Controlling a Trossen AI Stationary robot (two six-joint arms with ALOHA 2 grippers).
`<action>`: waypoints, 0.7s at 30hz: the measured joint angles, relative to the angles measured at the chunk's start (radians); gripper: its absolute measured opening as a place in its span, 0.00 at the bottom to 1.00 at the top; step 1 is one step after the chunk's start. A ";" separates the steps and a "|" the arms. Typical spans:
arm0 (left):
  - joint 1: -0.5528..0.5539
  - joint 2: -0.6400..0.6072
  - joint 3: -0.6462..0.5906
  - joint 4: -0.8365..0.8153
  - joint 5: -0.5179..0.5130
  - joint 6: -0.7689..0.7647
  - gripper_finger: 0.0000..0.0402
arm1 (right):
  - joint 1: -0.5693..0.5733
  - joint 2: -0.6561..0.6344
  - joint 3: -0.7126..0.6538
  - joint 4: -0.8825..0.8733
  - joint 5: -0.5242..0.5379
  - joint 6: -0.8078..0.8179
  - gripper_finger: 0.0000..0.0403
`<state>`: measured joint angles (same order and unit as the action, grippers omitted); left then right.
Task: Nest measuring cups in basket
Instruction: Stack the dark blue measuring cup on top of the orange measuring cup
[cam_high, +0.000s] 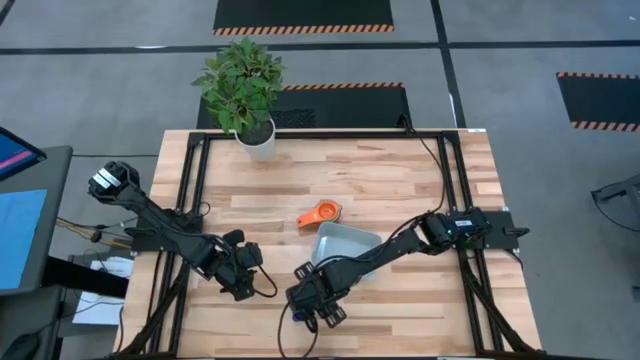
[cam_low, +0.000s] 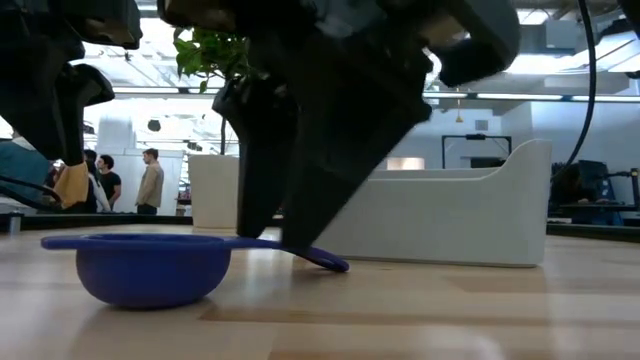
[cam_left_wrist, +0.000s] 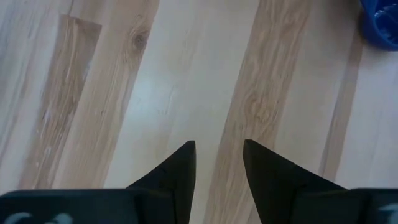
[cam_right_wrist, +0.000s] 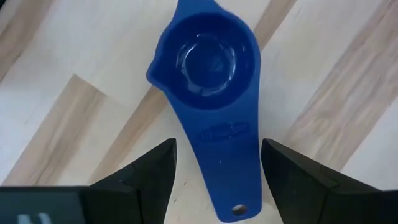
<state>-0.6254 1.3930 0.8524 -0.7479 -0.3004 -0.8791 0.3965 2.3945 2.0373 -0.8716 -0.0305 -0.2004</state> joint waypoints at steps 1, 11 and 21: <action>0.000 0.000 0.000 0.000 0.000 0.000 0.31 | 0.000 0.000 -0.005 0.000 0.000 -0.011 0.65; 0.000 0.000 0.000 0.002 -0.001 0.000 0.31 | -0.021 0.000 -0.011 0.071 0.006 -0.034 0.65; 0.000 0.000 0.000 0.002 -0.002 0.001 0.31 | -0.026 0.000 -0.010 0.065 0.002 -0.037 0.65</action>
<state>-0.6254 1.3930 0.8524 -0.7460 -0.3021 -0.8778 0.3706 2.3943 2.0270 -0.8062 -0.0289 -0.2371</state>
